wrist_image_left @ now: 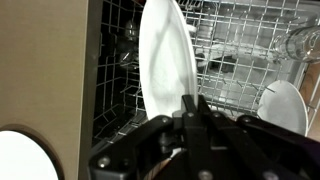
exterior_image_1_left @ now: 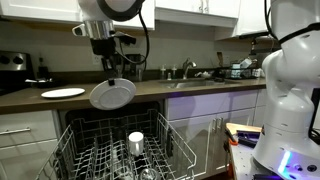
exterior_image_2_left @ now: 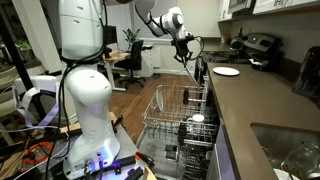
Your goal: Remove the plate from the dishwasher.
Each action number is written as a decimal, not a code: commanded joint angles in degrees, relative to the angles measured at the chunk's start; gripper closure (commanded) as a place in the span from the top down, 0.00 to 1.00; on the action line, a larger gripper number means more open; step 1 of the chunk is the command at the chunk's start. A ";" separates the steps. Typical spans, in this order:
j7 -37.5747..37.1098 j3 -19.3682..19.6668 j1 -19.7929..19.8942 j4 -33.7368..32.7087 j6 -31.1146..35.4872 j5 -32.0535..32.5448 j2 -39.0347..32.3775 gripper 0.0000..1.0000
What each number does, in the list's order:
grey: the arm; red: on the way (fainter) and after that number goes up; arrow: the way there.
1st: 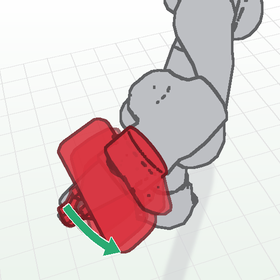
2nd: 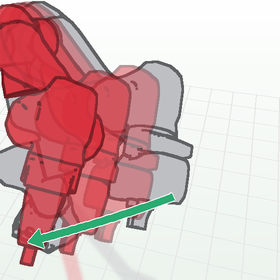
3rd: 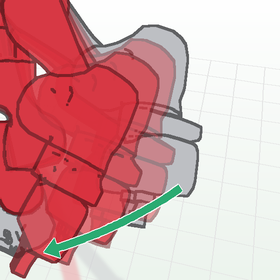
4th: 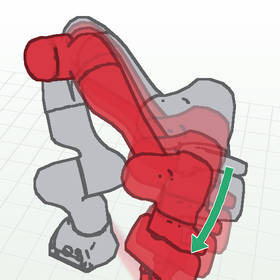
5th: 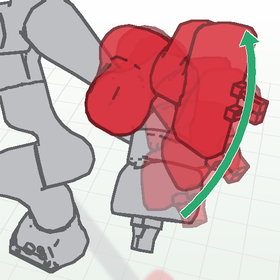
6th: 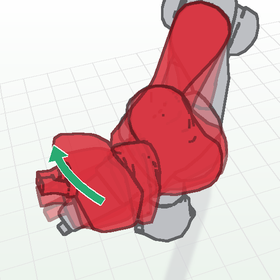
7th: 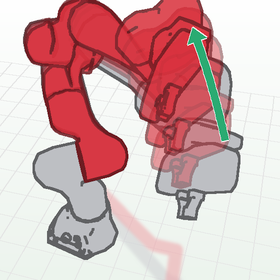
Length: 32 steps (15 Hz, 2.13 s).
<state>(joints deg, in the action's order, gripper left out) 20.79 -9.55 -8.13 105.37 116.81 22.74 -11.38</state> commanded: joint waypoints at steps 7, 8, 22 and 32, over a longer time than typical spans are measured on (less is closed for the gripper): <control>-4.36 0.74 -1.84 0.78 -2.07 5.96 2.20 0.01; -4.77 0.72 -2.04 0.70 -2.38 6.59 2.26 0.01; -12.29 0.91 -3.50 1.20 -4.62 14.80 2.21 0.01; -16.24 1.45 -3.97 1.87 -6.11 18.23 2.44 0.01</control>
<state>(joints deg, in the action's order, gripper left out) 6.87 -7.97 -11.41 107.08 112.41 37.81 -10.26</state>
